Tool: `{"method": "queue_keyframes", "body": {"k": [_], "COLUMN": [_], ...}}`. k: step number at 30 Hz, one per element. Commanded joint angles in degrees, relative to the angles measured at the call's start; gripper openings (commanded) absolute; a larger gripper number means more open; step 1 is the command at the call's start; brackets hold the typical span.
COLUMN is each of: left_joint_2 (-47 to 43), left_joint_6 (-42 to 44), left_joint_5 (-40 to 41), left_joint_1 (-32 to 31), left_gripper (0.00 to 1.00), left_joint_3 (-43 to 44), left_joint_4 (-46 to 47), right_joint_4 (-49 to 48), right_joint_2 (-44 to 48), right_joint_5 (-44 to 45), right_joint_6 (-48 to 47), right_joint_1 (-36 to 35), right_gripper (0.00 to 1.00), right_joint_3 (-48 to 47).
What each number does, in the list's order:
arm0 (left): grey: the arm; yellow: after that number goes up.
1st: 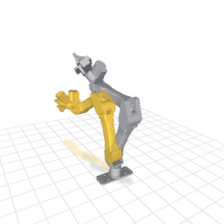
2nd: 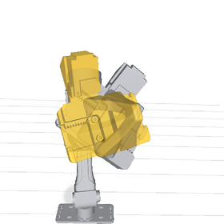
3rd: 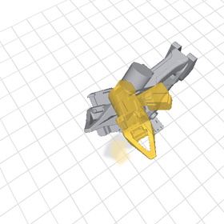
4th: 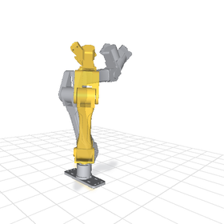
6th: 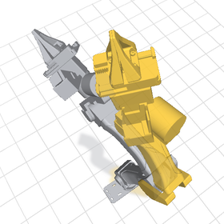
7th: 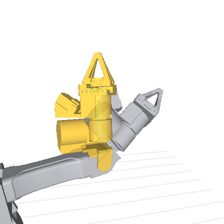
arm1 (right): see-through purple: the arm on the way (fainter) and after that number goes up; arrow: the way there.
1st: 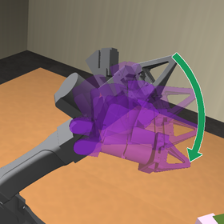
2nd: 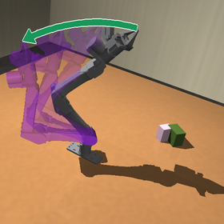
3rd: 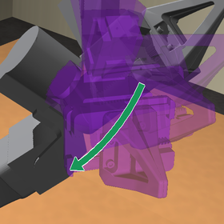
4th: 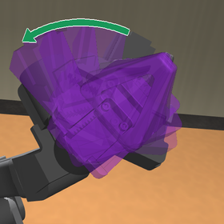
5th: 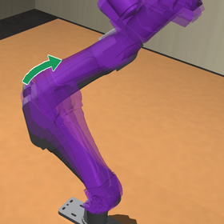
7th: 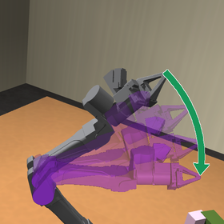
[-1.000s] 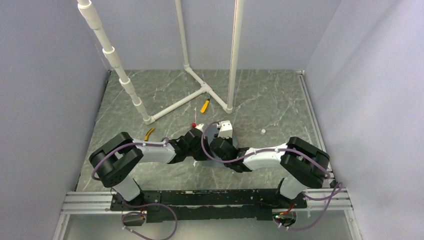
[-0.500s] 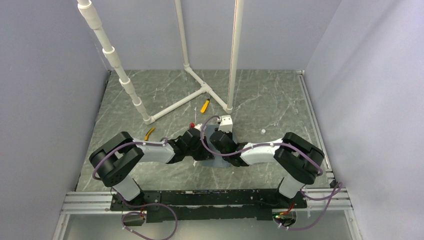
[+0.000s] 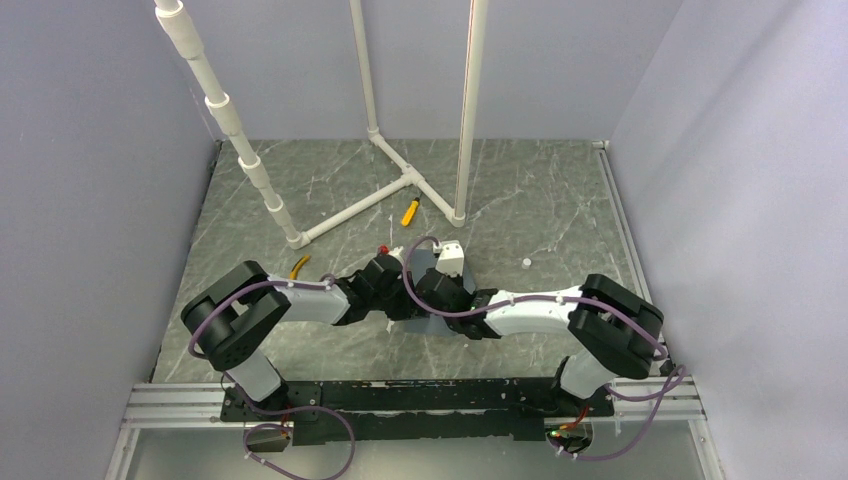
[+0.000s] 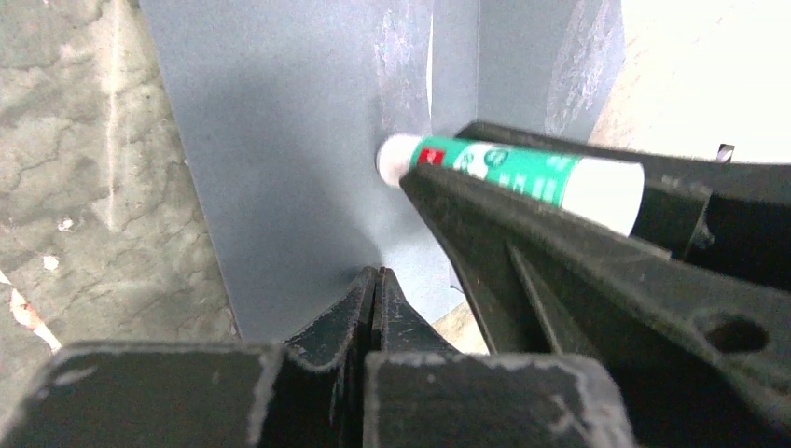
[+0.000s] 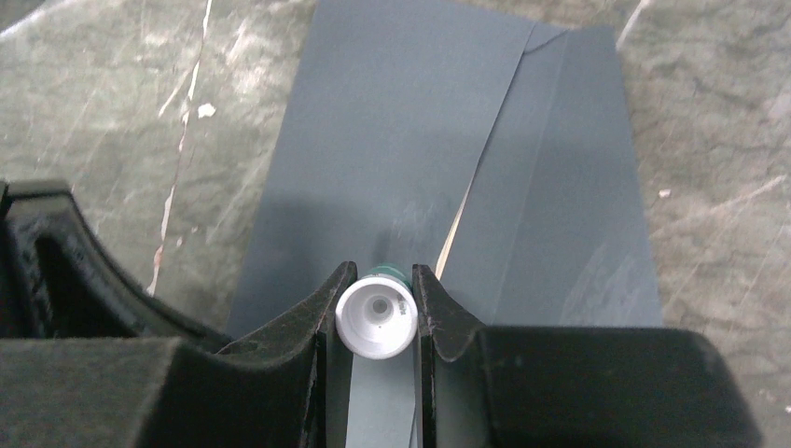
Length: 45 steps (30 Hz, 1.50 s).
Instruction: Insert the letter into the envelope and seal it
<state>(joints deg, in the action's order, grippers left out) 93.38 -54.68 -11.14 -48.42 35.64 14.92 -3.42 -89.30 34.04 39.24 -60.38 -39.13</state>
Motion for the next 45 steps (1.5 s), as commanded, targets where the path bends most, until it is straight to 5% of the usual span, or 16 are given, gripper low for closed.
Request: {"method": "queue_keyframes", "body": {"k": [1,17,36,45], "left_joint_2": [2.8,3.7,2.1,2.2], "left_joint_6": [1.0,0.5,0.9,0.6], "left_joint_5": [2.5,2.1,4.6,4.5], "left_joint_1": [0.0,0.0,0.1,0.2], "left_gripper": [0.02,0.02,0.03,0.02], "left_joint_3": [-1.7,-2.0,-2.0,-2.2], "left_joint_4": [-4.3,-2.4,-4.5,-4.4], "right_joint_4": [12.3,1.1,18.6,10.5], "right_joint_2": [2.2,-5.6,1.2,-2.1], "right_joint_5": [-2.7,2.1,1.9,2.0], "right_joint_6": [5.5,-1.1,11.9,7.6], "right_joint_1": [-2.1,5.5,-2.6,1.9], "right_gripper": [0.00,0.00,0.00,0.00], "right_joint_3": [0.6,-2.7,-2.2,-1.0]}}
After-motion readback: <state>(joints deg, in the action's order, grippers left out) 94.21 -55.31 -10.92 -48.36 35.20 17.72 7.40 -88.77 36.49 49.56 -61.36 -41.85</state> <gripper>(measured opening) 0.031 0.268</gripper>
